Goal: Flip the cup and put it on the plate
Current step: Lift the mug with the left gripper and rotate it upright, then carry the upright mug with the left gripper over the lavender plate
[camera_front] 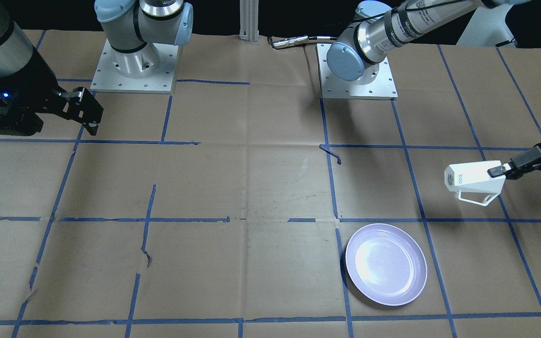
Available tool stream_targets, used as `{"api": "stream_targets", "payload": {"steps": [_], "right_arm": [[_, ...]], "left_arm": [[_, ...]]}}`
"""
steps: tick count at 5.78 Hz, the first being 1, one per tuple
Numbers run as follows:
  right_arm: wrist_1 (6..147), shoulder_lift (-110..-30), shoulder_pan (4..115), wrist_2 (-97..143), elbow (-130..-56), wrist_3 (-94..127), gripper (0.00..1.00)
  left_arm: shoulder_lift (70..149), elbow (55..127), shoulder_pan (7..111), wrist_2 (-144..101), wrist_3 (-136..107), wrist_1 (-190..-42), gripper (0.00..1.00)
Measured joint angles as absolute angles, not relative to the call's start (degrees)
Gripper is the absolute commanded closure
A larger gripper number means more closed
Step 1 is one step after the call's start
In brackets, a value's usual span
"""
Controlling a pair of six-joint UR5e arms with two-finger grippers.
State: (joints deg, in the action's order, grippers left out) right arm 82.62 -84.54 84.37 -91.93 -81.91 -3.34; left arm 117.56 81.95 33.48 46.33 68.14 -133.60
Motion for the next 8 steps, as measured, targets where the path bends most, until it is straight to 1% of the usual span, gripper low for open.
{"api": "stream_targets", "payload": {"steps": [1, 2, 3, 5, 6, 7, 8], "right_arm": [[82.62, -84.54, 84.37, -91.94, -81.91, -3.34, 0.00], [82.62, -84.54, 84.37, -91.93, -81.92, -3.34, 0.00], [82.62, -84.55, 84.37, -91.94, -81.92, -3.34, 0.00], [82.62, -84.56, 84.37, -91.94, -81.91, -3.34, 0.00], [82.62, -84.55, 84.37, -91.94, -81.91, -3.34, 0.00], [82.62, -84.55, 84.37, -91.93, -81.91, -3.34, 0.00], [82.62, -84.55, 84.38, -91.93, -81.91, -3.34, 0.00]], "left_arm": [[111.62, 81.95, 33.97, 46.49, 61.61, -132.90, 1.00], [107.19, 81.98, 36.79, 47.86, 53.32, -128.56, 1.00], [104.39, 81.97, 42.74, 51.69, 42.04, -119.33, 1.00], [102.77, 81.95, 62.06, 66.41, 15.68, -96.34, 1.00], [102.62, 81.97, 70.75, 75.06, 7.88, -89.33, 1.00], [102.66, 82.43, 77.25, 83.16, 4.41, -84.68, 1.00], [103.17, 83.87, 81.26, 88.71, 2.91, -80.35, 1.00]]}}
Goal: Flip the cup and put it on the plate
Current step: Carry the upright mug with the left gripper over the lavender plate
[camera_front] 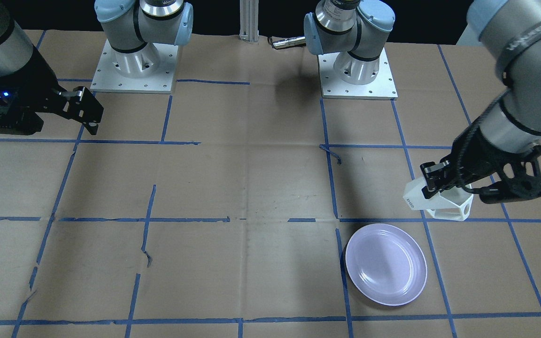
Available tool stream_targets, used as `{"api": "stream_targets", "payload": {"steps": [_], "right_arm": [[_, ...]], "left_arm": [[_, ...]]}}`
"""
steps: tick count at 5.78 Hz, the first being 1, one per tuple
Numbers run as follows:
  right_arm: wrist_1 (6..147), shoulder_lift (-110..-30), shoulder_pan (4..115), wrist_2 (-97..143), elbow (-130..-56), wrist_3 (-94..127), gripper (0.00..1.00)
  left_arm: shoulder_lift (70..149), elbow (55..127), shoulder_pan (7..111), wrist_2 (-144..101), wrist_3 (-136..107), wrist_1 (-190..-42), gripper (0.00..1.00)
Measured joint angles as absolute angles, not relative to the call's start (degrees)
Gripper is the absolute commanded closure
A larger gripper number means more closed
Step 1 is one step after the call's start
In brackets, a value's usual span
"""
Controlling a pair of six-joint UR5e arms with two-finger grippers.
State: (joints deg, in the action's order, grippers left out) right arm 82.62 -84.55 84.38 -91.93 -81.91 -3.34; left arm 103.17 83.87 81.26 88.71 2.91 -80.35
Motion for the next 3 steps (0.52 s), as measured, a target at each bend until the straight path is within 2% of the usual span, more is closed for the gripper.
{"api": "stream_targets", "payload": {"steps": [3], "right_arm": [[82.62, -84.55, 84.37, -91.93, -81.91, -3.34, 0.00]], "left_arm": [[107.99, 95.24, 83.91, 91.47, -0.40, -57.99, 1.00]]}}
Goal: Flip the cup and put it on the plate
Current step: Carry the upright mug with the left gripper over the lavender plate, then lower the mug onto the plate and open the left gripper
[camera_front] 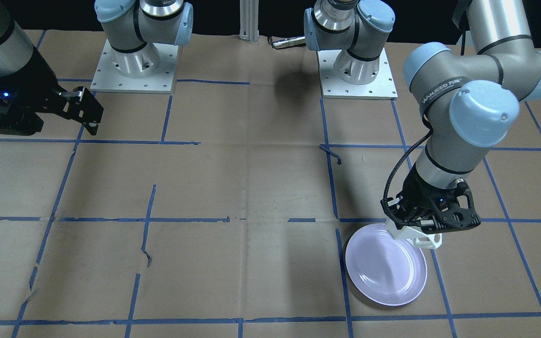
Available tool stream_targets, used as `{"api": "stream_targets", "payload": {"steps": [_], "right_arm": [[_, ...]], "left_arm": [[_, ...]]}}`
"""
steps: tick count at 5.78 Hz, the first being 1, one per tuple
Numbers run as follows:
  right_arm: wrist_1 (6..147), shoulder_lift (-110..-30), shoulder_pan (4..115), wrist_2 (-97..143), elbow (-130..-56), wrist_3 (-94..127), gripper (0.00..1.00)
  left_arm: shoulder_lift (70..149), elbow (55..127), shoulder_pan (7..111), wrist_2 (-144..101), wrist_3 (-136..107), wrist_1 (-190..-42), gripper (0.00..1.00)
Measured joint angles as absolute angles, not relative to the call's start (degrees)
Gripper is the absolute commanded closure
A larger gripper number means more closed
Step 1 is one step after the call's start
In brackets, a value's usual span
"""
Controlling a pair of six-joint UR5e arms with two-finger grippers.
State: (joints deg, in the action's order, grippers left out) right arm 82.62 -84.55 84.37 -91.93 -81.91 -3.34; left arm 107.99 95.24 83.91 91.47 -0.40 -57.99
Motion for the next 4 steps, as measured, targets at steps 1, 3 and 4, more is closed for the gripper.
{"api": "stream_targets", "payload": {"steps": [1, 3, 4], "right_arm": [[82.62, -84.55, 84.38, -91.93, -81.91, -3.34, 0.00], [82.62, -84.55, 84.38, -91.93, -81.91, -3.34, 0.00], [82.62, -84.55, 84.37, -91.93, -81.91, -3.34, 0.00]], "left_arm": [[110.90, 97.94, 84.52, 91.87, -1.59, -50.22, 1.00], [115.92, 99.37, 86.37, 94.89, -2.42, -40.41, 0.34], [116.52, 99.40, 86.73, 95.95, -2.32, -39.08, 0.01]]}}
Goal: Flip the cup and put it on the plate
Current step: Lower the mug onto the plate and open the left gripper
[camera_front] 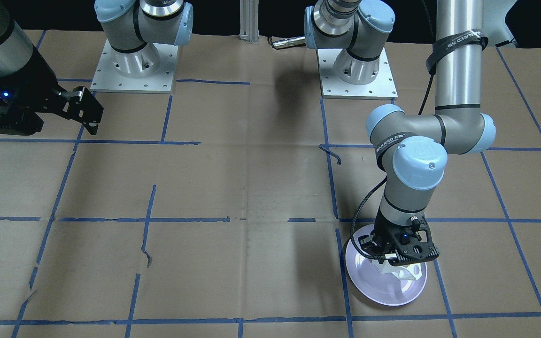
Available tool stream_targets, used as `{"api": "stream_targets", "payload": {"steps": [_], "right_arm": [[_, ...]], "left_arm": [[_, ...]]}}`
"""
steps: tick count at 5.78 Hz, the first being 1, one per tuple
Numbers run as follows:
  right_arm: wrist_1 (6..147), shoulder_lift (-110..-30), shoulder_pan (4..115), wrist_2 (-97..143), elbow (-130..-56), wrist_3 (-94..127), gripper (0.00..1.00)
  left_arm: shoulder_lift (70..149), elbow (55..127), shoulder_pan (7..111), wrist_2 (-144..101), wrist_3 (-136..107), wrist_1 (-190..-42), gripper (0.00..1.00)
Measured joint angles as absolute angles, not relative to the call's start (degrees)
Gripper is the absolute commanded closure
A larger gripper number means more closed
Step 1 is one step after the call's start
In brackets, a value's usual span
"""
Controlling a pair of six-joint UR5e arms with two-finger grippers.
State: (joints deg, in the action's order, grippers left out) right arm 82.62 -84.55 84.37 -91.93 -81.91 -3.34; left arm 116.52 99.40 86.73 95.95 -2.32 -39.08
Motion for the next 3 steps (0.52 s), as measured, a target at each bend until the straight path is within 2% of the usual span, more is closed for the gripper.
{"api": "stream_targets", "payload": {"steps": [1, 3], "right_arm": [[82.62, -84.55, 84.37, -91.93, -81.91, -3.34, 0.00], [82.62, -84.55, 84.37, -91.93, -81.91, -3.34, 0.00]], "left_arm": [[116.14, 98.89, 86.72, 96.12, -2.10, -40.92, 0.01], [111.29, 95.21, 86.62, 95.90, -1.95, -56.05, 0.00]]}}
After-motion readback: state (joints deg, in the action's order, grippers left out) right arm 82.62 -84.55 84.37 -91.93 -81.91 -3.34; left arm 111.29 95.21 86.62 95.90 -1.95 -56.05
